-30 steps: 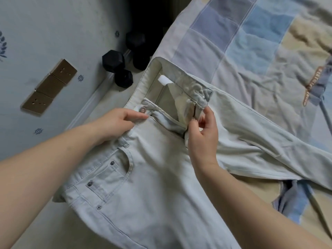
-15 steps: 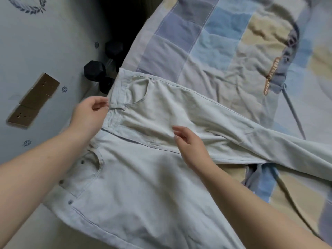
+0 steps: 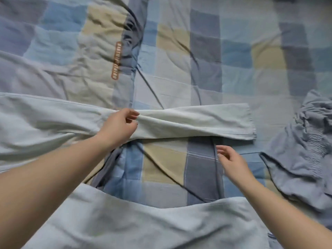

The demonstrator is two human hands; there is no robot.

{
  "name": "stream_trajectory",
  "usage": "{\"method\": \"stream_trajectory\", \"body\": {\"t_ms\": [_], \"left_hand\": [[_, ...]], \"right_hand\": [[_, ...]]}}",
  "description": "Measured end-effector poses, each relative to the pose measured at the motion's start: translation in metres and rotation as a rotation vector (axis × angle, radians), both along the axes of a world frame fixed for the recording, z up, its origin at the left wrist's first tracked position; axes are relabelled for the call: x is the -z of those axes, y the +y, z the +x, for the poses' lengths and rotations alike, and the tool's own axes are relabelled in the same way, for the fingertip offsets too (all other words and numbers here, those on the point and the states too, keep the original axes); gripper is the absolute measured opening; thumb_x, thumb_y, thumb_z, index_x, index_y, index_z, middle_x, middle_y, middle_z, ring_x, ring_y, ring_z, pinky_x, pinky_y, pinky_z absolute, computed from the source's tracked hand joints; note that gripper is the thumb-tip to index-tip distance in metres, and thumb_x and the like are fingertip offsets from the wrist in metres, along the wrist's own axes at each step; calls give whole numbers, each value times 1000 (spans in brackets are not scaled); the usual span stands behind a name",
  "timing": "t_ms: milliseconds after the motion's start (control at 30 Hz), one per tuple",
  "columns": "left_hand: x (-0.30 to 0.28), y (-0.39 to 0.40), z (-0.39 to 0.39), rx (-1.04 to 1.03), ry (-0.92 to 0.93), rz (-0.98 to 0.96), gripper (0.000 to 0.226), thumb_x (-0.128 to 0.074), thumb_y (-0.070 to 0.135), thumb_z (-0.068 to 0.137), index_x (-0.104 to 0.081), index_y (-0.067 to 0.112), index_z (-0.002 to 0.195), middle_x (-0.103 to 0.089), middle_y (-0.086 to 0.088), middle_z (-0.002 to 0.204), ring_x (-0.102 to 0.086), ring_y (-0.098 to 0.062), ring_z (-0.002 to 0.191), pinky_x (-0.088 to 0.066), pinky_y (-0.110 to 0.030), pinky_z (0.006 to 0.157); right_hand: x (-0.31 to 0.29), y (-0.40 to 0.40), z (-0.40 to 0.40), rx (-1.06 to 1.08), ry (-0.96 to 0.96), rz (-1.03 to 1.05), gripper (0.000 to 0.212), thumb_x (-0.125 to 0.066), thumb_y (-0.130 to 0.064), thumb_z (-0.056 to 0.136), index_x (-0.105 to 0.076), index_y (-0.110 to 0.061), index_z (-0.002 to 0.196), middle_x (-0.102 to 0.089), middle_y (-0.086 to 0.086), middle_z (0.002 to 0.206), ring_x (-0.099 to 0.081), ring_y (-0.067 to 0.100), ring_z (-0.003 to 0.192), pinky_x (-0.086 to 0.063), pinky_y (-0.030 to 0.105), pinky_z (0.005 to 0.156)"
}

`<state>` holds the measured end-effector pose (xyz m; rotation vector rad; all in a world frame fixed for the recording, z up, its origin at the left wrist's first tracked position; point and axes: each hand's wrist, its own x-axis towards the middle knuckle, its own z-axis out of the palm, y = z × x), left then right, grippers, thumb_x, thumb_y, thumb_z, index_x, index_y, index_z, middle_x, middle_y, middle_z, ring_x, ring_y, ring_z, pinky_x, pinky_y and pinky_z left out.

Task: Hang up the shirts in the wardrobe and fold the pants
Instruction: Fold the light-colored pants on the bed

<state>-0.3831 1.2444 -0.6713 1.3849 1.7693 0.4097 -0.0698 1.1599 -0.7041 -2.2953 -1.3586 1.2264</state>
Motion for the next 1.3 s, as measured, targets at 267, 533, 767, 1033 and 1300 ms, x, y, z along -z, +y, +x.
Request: {"method": "stream_trajectory", "body": {"t_ms": [267, 533, 767, 1033, 1300], "left_hand": [[37, -1, 248, 364, 50, -59, 26, -56, 16, 91, -64, 19, 116, -65, 3, 117, -58, -11, 104, -40, -19, 87], [88, -1, 369, 730, 297, 21, 46, -54, 13, 90, -56, 34, 131, -36, -1, 152, -34, -20, 138, -30, -33, 111], [81, 4, 397, 686, 203, 147, 59, -68, 29, 85, -46, 22, 139, -53, 0, 138, -46, -19, 129, -36, -37, 105], [12, 30, 397, 682, 37, 189, 22, -55, 7, 89, -69, 15, 103, -68, 6, 87, -58, -9, 81, -43, -23, 74], [-47, 73, 383, 714, -71, 138, 19, -50, 22, 81, -62, 38, 82, -60, 25, 65, -48, 10, 61, -35, -8, 59]], "right_hand": [[41, 12, 191, 19, -70, -74, 44, -53, -14, 91, -49, -12, 135, -43, 14, 143, -41, 22, 132, -28, 27, 106], [94, 50, 241, -201, -16, 38, 37, -56, -16, 89, -61, -18, 125, -38, 5, 150, -35, 20, 137, -22, 24, 111], [51, 24, 240, 22, 405, 373, 31, -57, -2, 88, -70, -26, 103, -61, -18, 105, -55, 2, 110, -36, 10, 97], [15, 28, 244, 86, 517, 531, 45, -69, -9, 81, -50, -39, 108, -58, -23, 112, -54, -1, 102, -39, 14, 91], [37, 60, 234, -179, 131, 370, 23, -63, -23, 86, -60, -6, 102, -62, 5, 103, -52, 24, 102, -40, 40, 95]]}}
